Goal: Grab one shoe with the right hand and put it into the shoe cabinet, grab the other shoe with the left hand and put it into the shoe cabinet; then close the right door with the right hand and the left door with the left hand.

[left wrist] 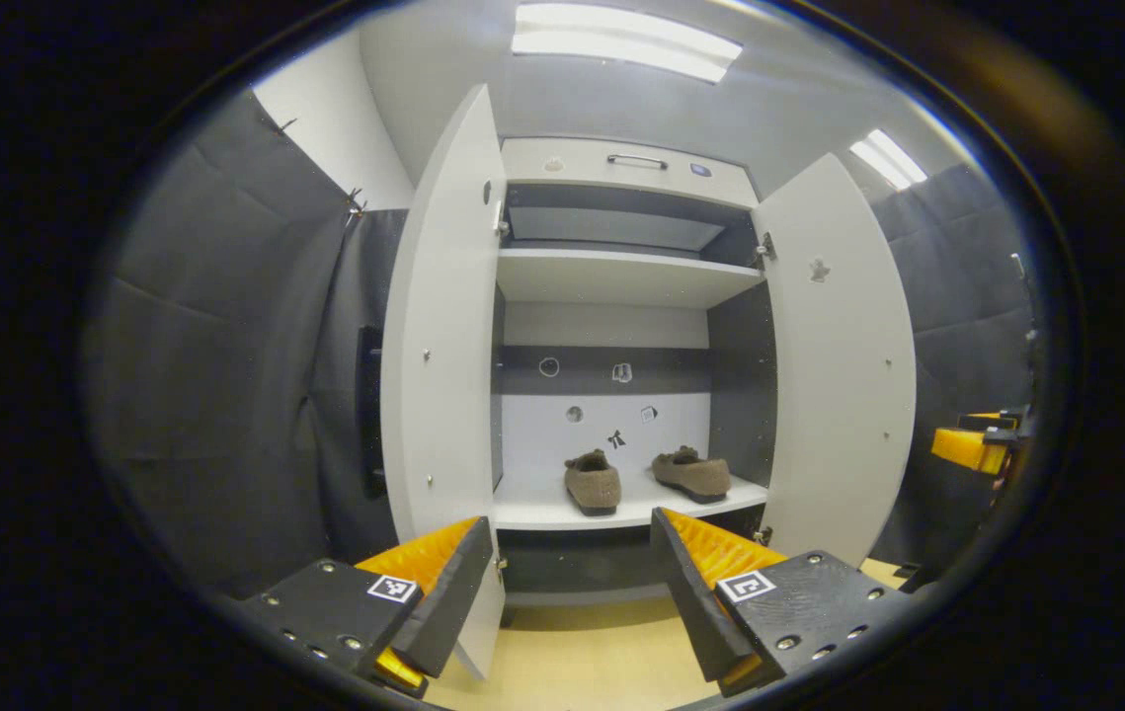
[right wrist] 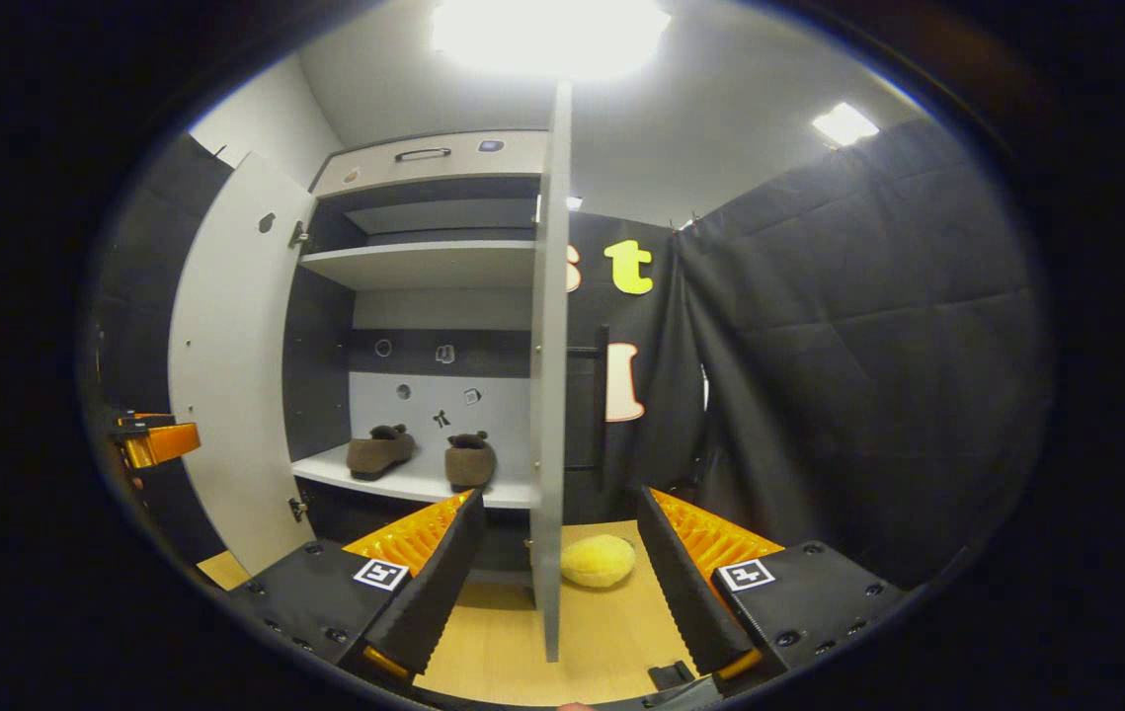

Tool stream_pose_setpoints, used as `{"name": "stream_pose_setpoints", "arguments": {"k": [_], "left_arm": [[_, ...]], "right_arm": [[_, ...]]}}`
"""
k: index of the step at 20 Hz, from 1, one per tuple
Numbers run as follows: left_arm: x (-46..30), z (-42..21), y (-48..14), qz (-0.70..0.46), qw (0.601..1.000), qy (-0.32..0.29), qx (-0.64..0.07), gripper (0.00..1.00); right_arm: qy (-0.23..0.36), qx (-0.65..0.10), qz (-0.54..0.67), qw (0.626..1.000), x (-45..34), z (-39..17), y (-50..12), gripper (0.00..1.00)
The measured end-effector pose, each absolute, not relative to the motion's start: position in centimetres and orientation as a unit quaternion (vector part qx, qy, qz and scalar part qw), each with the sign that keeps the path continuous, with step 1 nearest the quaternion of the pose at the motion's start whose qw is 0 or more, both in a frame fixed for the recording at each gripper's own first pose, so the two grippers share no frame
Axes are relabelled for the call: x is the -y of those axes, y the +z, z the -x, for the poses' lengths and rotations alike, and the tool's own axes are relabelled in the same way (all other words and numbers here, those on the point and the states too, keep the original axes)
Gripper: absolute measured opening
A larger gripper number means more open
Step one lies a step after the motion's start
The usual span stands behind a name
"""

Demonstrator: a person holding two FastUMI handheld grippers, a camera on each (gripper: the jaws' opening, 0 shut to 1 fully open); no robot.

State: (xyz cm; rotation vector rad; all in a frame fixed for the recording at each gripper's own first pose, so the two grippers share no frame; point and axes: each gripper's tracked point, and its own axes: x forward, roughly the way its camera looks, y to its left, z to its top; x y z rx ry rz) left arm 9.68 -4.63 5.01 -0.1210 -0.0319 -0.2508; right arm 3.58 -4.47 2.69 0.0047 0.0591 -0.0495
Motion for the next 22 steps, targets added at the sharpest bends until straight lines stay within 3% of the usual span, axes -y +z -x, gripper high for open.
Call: {"name": "stream_pose_setpoints", "arguments": {"k": [2, 3, 5, 8, 9, 10, 11, 12, 13, 15, 16, 18, 19, 20, 21, 22], "left_arm": [[3.9, -9.4, 4.9, 0.058, 0.991, -0.120, 0.016, 0.94], [3.3, -9.2, 4.9, 0.056, 0.992, -0.115, 0.015, 0.99], [2.0, -8.9, 4.7, 0.054, 0.993, -0.106, 0.014, 0.94], [-0.5, -8.9, 4.5, 0.058, 0.995, -0.081, 0.012, 0.99], [-1.4, -9.1, 4.4, 0.060, 0.996, -0.071, 0.013, 0.94], [-2.3, -9.0, 4.3, 0.061, 0.996, -0.060, 0.011, 0.99], [-3.2, -9.1, 4.4, 0.060, 0.997, -0.048, 0.011, 0.94], [-4.0, -9.0, 4.3, 0.059, 0.997, -0.037, 0.010, 0.99], [-4.8, -8.9, 4.3, 0.059, 0.998, -0.029, 0.010, 0.94], [-6.5, -8.6, 4.3, 0.058, 0.998, -0.013, 0.010, 0.93], [-7.1, -8.6, 4.3, 0.058, 0.998, -0.006, 0.011, 0.98], [-8.2, -8.3, 4.3, 0.055, 0.998, 0.007, 0.010, 0.93], [-8.9, -8.2, 4.2, 0.053, 0.998, 0.012, 0.009, 0.93], [-9.4, -8.1, 4.1, 0.053, 0.998, 0.017, 0.009, 0.93], [-9.9, -8.1, 4.1, 0.055, 0.998, 0.020, 0.010, 0.99], [-10.2, -8.0, 4.2, 0.057, 0.998, 0.022, 0.011, 0.98]], "right_arm": [[-0.053, -0.028, -0.002, 0.998, 6.8, -4.3, 3.1, 0.96], [-0.070, -0.027, 0.000, 0.997, 8.0, -4.7, 3.2, 0.98], [-0.104, -0.029, 0.007, 0.994, 10.0, -5.6, 3.3, 0.98], [-0.147, -0.030, 0.011, 0.989, 11.8, -7.3, 3.4, 0.96], [-0.165, -0.027, 0.016, 0.986, 12.6, -7.8, 3.5, 0.98], [-0.181, -0.025, 0.020, 0.983, 13.0, -8.3, 3.6, 0.96], [-0.190, -0.024, 0.021, 0.981, 13.3, -8.7, 3.6, 0.98], [-0.193, -0.025, 0.019, 0.981, 13.2, -9.2, 3.6, 0.98], [-0.193, -0.027, 0.016, 0.981, 12.8, -9.9, 3.4, 0.97], [-0.188, -0.038, 0.014, 0.981, 12.3, -10.9, 2.9, 0.97], [-0.181, -0.044, 0.017, 0.982, 11.7, -11.2, 2.5, 0.97], [-0.182, -0.043, 0.032, 0.982, 11.4, -11.5, 2.5, 0.95], [-0.180, -0.042, 0.037, 0.982, 11.0, -11.3, 2.6, 0.91], [-0.176, -0.043, 0.036, 0.983, 10.7, -11.1, 2.6, 0.94], [-0.171, -0.043, 0.030, 0.984, 10.4, -11.0, 2.7, 0.94], [-0.166, -0.044, 0.023, 0.985, 10.0, -11.0, 2.7, 0.92]]}}
